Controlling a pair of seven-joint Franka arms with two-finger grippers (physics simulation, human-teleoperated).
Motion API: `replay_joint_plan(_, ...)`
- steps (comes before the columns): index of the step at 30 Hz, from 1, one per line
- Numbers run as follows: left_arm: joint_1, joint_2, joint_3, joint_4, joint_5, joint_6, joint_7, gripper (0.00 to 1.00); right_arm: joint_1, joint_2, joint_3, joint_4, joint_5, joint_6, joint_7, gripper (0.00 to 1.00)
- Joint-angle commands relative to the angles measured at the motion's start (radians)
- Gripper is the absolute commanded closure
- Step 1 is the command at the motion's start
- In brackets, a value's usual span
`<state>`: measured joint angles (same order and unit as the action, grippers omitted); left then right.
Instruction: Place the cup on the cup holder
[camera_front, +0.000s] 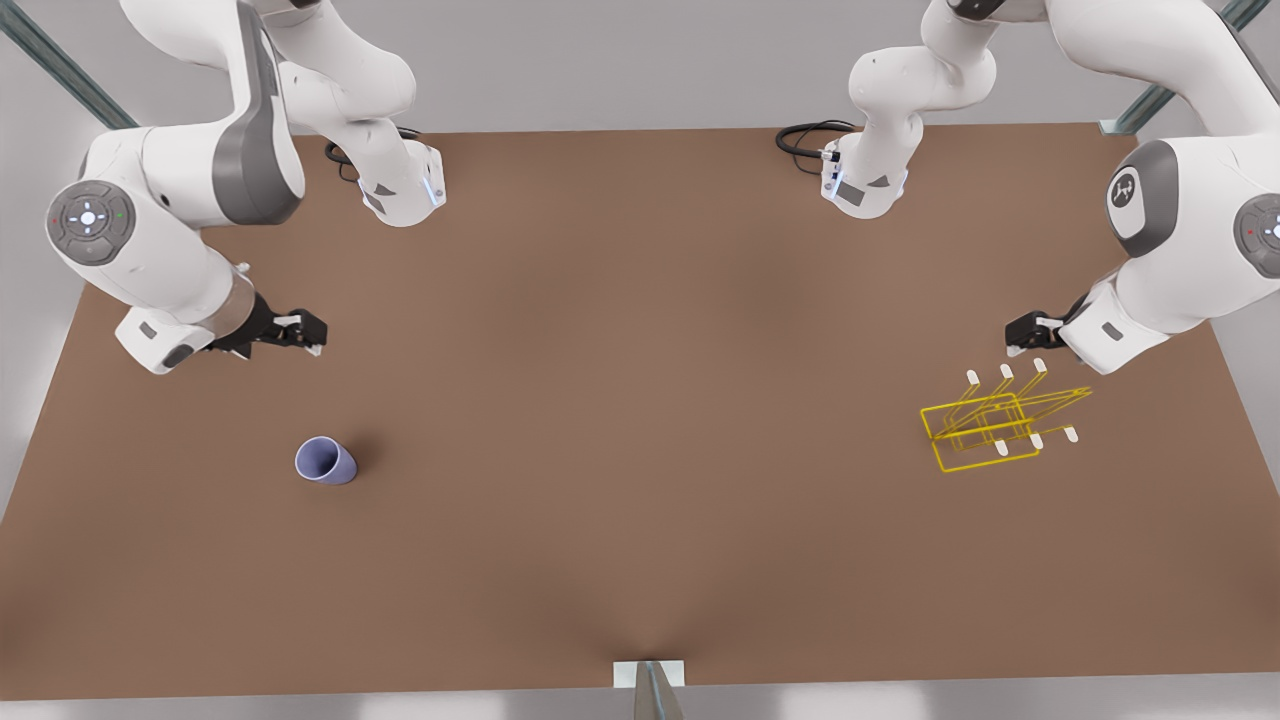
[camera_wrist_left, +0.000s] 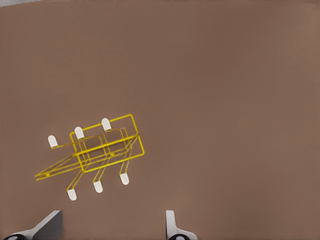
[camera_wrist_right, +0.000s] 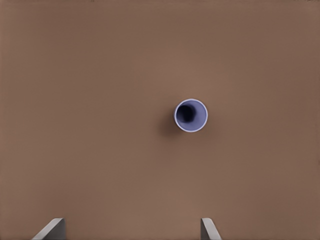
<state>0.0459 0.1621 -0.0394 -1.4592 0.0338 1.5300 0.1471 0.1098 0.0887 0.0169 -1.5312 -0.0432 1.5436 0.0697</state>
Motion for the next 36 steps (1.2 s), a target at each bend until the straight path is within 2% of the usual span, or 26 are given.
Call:
replay_joint_plan(1, 0.005, 0.013, 0.001, 0.000, 0.000, 0.021, 0.042, 0.00, 0.001, 0.000, 0.000, 0.002, 0.002, 0.015, 0.005, 0.00)
replay_joint_plan(4, 0.006, 0.019, 0.001, 0.000, 0.000, 0.035, 0.043, 0.00, 0.002, 0.011, -0.002, 0.006, -0.003, 0.018, 0.002, 0.00)
replay_joint_plan(5, 0.006, 0.020, 0.001, 0.000, 0.000, 0.035, 0.043, 0.00, 0.001, 0.126, -0.002, 0.011, -0.018, 0.073, -0.007, 0.00)
replay_joint_plan(6, 0.006, 0.019, 0.001, 0.000, 0.000, 0.035, 0.043, 0.00, -0.004, 0.216, -0.011, 0.009, -0.026, 0.216, -0.011, 0.00)
replay_joint_plan(9, 0.005, 0.017, 0.001, 0.002, 0.000, 0.024, 0.048, 0.00, -0.039, 0.364, -0.011, 0.023, -0.007, 0.447, -0.136, 0.00)
replay_joint_plan(10, 0.006, 0.017, 0.001, 0.002, 0.000, 0.018, 0.049, 0.00, -0.045, 0.370, -0.011, 0.019, -0.001, 0.515, -0.151, 0.00)
replay_joint_plan(13, 0.005, 0.016, 0.001, 0.002, 0.002, 0.001, 0.046, 0.00, -0.045, 0.362, -0.011, -0.044, -0.003, 0.543, -0.143, 0.00)
replay_joint_plan(15, 0.005, 0.016, 0.001, 0.002, 0.002, 0.001, 0.045, 0.00, -0.042, 0.355, -0.011, -0.156, -0.001, 0.653, -0.145, 0.00)
replay_joint_plan(19, 0.005, 0.016, 0.001, 0.002, 0.002, -0.005, 0.042, 0.00, -0.044, 0.339, -0.031, -0.241, 0.005, 0.682, -0.148, 0.00)
replay_joint_plan(23, 0.005, 0.016, 0.001, 0.002, 0.002, -0.005, 0.042, 0.00, -0.064, 0.355, -0.052, -0.193, 0.005, 0.698, -0.188, 0.00)
replay_joint_plan(29, 0.005, 0.017, 0.001, 0.002, 0.002, -0.005, 0.042, 0.00, -0.056, 0.342, -0.058, -0.267, 0.036, 0.678, -0.188, 0.00)
replay_joint_plan(36, 0.005, 0.017, 0.001, 0.002, 0.002, -0.018, 0.043, 0.00, -0.055, 0.349, -0.077, -0.267, 0.036, 0.659, -0.189, 0.00)
